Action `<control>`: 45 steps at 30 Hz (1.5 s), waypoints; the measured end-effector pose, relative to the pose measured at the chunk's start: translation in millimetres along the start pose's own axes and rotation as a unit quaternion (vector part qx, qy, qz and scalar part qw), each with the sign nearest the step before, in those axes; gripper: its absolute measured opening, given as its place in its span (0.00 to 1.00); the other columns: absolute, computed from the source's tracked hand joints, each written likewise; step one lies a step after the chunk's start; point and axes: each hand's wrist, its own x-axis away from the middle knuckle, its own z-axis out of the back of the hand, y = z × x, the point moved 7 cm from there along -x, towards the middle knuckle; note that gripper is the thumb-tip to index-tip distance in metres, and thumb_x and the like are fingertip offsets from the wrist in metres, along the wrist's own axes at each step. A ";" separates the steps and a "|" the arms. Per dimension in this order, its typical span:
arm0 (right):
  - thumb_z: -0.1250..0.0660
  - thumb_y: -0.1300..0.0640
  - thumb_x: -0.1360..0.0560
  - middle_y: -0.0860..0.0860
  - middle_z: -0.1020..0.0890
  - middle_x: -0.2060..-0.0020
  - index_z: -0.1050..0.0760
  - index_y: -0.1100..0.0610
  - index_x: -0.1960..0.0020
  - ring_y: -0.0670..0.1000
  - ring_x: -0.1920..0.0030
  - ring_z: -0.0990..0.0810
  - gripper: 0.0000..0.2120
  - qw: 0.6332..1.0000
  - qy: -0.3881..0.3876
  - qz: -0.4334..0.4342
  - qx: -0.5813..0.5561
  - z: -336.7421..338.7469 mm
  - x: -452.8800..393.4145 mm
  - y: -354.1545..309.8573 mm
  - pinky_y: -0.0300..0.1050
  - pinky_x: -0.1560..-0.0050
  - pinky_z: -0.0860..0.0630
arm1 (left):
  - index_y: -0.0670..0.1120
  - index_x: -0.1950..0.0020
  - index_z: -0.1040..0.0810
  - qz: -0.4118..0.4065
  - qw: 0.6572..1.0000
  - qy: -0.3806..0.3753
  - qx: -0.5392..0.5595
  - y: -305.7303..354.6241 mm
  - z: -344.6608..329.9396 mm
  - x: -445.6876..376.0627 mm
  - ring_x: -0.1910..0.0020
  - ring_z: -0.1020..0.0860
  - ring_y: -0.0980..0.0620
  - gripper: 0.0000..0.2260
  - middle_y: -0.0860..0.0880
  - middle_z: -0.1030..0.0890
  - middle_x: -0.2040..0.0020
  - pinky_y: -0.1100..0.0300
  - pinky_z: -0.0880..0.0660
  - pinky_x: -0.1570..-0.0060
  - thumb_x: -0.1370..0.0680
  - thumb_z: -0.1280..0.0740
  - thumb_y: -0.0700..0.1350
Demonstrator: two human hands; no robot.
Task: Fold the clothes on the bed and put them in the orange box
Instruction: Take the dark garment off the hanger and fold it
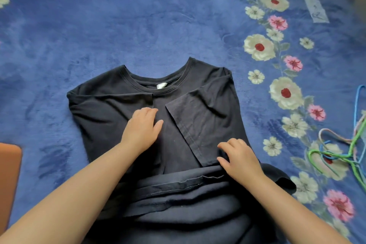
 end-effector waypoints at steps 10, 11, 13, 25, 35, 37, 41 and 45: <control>0.34 0.59 0.41 0.48 0.31 0.74 0.38 0.54 0.66 0.50 0.74 0.33 0.12 0.975 0.083 0.205 0.033 -17.5 -11.5 -30.0 0.40 0.73 0.44 | 0.43 0.52 0.22 0.132 0.981 -0.031 0.135 29.4 -13.1 -86.8 0.49 0.25 0.46 0.09 0.46 0.21 0.53 0.60 0.34 0.55 0.22 0.38 0.46; 0.37 0.59 0.37 0.49 0.31 0.74 0.41 0.53 0.65 0.50 0.74 0.33 0.11 0.974 0.102 0.203 0.015 -15.0 -9.6 -31.2 0.40 0.75 0.43 | 0.42 0.52 0.22 0.107 0.983 -0.002 0.149 34.6 -4.6 -90.0 0.52 0.25 0.47 0.08 0.46 0.21 0.55 0.60 0.34 0.56 0.21 0.38 0.45; 0.38 0.60 0.36 0.49 0.31 0.74 0.43 0.53 0.64 0.50 0.74 0.32 0.12 0.975 0.123 0.184 -0.007 -13.7 -9.7 -38.4 0.40 0.76 0.40 | 0.40 0.50 0.21 0.038 0.983 0.077 0.161 44.7 18.2 -92.8 0.53 0.27 0.50 0.09 0.45 0.22 0.55 0.61 0.37 0.56 0.21 0.38 0.44; 0.39 0.52 0.28 0.51 0.22 0.60 0.23 0.59 0.54 0.53 0.59 0.22 0.12 0.962 0.170 -0.094 -0.191 29.7 -53.4 54.9 0.38 0.63 0.34 | 0.42 0.38 0.27 0.028 0.999 0.007 -0.022 74.3 2.3 -121.7 0.37 0.31 0.43 0.15 0.44 0.27 0.38 0.52 0.33 0.40 0.23 0.40 0.43; 0.38 0.51 0.30 0.46 0.42 0.79 0.44 0.51 0.76 0.49 0.79 0.38 0.20 0.956 0.165 -0.167 -0.174 -4.6 -58.2 92.3 0.36 0.76 0.50 | 0.41 0.46 0.21 -0.034 0.989 -0.086 0.117 154.9 -35.7 -193.0 0.55 0.26 0.51 0.11 0.48 0.22 0.56 0.65 0.33 0.61 0.23 0.34 0.47; 0.35 0.57 0.27 0.44 0.45 0.78 0.49 0.51 0.74 0.47 0.77 0.42 0.26 0.930 0.200 -0.203 -0.232 -4.8 -53.3 105.9 0.42 0.74 0.49 | 0.42 0.49 0.21 -0.034 0.981 -0.079 0.175 166.4 -39.2 -201.0 0.60 0.29 0.53 0.08 0.50 0.26 0.62 0.70 0.35 0.66 0.23 0.34 0.45; 0.43 0.52 0.21 0.47 0.37 0.76 0.43 0.55 0.73 0.47 0.73 0.38 0.23 0.908 0.155 -0.255 -0.294 -16.1 -50.7 120.5 0.44 0.68 0.42 | 0.42 0.47 0.22 -0.066 0.991 -0.044 0.110 176.4 -49.4 -207.4 0.54 0.25 0.49 0.10 0.50 0.25 0.58 0.62 0.32 0.55 0.23 0.34 0.48; 0.32 0.57 0.26 0.55 0.22 0.66 0.29 0.61 0.61 0.57 0.66 0.22 0.09 0.943 0.140 -0.262 -0.147 -13.2 -54.3 109.9 0.42 0.68 0.39 | 0.43 0.45 0.27 -0.075 0.997 0.026 -0.010 180.8 -50.5 -205.6 0.48 0.25 0.45 0.16 0.47 0.21 0.50 0.56 0.32 0.57 0.22 0.39 0.55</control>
